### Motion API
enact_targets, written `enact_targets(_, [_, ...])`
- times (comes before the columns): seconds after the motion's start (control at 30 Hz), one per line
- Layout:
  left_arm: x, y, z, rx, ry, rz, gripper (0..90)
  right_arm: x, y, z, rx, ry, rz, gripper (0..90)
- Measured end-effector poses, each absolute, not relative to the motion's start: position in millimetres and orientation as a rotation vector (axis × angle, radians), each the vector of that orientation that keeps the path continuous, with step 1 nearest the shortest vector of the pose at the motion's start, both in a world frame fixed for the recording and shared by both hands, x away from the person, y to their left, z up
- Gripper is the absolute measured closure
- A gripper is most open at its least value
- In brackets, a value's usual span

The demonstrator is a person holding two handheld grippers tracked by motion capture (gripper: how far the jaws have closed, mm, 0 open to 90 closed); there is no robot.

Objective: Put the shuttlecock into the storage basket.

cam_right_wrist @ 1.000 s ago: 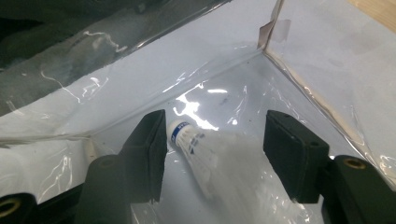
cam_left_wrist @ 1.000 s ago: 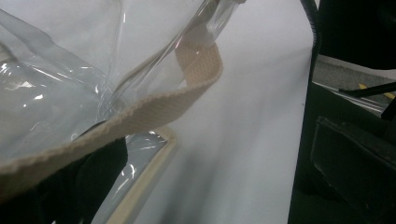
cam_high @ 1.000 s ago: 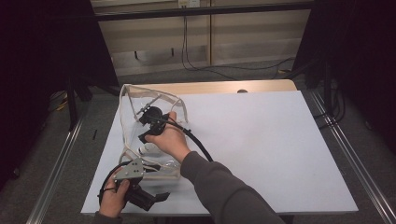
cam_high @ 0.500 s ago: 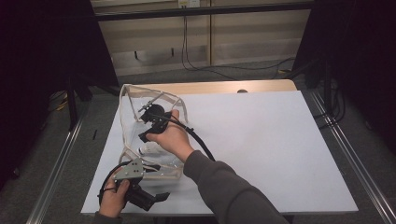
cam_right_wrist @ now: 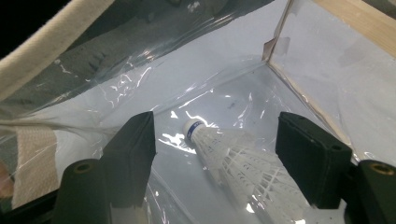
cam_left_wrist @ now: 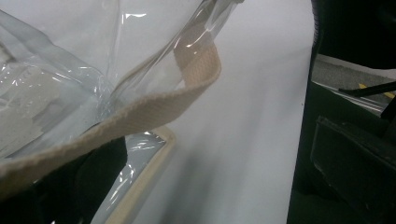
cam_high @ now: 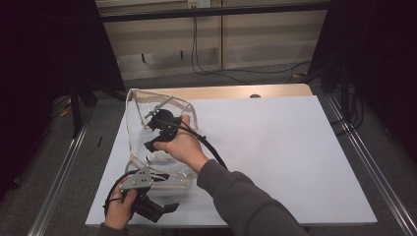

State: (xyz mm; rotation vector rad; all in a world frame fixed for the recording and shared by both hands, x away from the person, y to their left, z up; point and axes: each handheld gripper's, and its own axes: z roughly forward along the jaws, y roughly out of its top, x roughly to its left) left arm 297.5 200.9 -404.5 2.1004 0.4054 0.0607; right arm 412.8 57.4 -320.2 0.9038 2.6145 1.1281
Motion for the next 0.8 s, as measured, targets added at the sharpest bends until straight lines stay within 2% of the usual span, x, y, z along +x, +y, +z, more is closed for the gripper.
enact_targets(0.8, [296.3, 199.5, -404.7, 2.093, 0.415, 0.054, 3.6, 398.7, 37.3, -295.3, 0.869, 2.629, 1.218, 17.1])
